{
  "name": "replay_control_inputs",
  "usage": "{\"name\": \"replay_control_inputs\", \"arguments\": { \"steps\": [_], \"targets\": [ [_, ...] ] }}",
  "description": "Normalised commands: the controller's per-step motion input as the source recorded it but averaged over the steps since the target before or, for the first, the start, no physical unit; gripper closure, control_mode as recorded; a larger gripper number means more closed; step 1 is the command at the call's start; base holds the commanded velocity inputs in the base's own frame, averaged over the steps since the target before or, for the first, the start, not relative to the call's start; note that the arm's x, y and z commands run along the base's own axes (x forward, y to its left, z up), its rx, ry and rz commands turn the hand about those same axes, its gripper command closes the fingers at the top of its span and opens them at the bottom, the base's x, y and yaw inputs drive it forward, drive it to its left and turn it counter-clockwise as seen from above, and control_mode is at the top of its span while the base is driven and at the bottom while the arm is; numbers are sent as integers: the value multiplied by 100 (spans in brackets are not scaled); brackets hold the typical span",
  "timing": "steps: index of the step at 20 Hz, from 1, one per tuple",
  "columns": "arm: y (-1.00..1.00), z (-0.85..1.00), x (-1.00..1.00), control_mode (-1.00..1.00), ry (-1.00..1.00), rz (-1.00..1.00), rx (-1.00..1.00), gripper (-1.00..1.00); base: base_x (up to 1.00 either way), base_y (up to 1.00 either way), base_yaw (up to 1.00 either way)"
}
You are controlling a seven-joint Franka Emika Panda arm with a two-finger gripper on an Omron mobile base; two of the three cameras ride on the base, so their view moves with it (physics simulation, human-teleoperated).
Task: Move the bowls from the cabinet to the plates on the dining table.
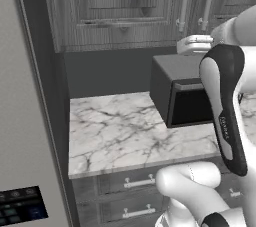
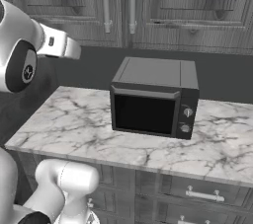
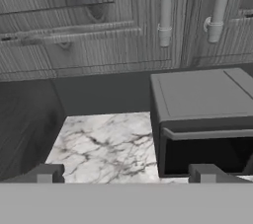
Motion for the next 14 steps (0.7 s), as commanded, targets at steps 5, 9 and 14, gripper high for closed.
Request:
{"name": "replay_control_inputs", "arguments": {
  "steps": [5, 9, 14],
  "targets": [
    [-11, 42, -54, -100, 0, 0, 2, -100, 0, 0, 0],
    [-52, 27, -1, -100, 0, 0, 0, -100, 0, 0, 0],
    [-49, 22, 0, -100, 1, 0, 0, -100, 0, 0, 0]
  ]
}}
